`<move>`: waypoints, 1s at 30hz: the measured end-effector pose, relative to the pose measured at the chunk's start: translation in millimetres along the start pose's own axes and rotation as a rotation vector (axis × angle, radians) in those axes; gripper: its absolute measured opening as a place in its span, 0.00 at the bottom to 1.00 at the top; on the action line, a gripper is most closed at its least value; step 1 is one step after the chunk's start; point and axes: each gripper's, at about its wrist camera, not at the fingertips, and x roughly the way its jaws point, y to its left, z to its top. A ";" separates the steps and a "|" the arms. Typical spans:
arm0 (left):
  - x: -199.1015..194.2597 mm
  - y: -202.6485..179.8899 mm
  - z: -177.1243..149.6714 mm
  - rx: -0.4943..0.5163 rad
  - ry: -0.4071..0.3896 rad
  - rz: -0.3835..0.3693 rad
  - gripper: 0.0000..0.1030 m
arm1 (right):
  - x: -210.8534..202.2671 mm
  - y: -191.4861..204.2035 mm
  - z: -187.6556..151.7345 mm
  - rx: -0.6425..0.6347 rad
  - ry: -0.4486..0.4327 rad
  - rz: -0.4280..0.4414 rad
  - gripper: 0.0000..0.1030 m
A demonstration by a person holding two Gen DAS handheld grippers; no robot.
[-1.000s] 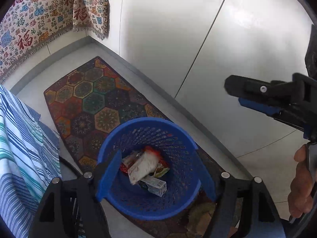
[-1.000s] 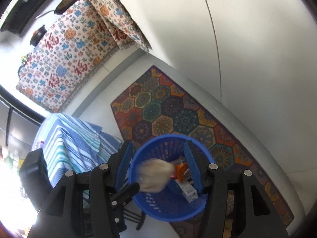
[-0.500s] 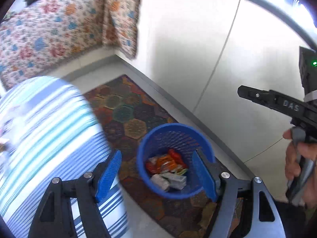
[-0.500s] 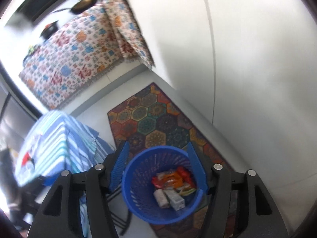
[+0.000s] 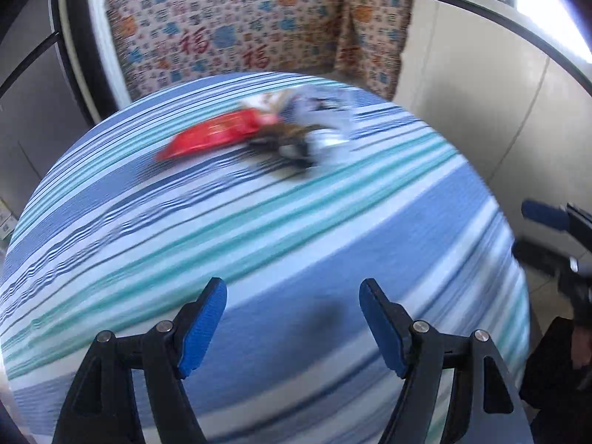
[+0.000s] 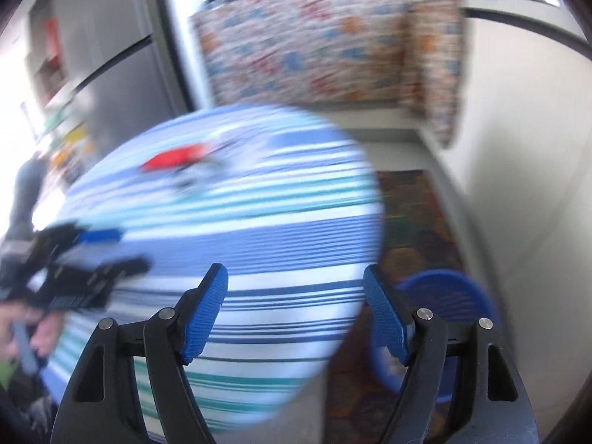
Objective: Collect trash
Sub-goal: 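Move both tools back over the table toward the remaining trash, then grasp the red snack bar with the left tool while the right tool grasps the gold-wrapped package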
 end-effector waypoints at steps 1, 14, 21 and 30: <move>3.0 12.8 -2.8 -0.005 0.006 0.007 0.74 | 9.2 16.8 -0.8 -0.019 0.019 0.026 0.75; 59.8 87.6 46.5 0.178 -0.044 -0.029 0.92 | 101.9 102.8 12.8 -0.103 0.137 -0.044 0.93; 88.7 98.7 95.7 0.379 -0.024 -0.172 0.95 | 104.6 106.5 15.8 -0.096 0.148 -0.059 0.99; 97.6 85.5 116.2 0.479 -0.041 -0.284 0.60 | 102.6 107.3 14.8 -0.093 0.150 -0.065 0.99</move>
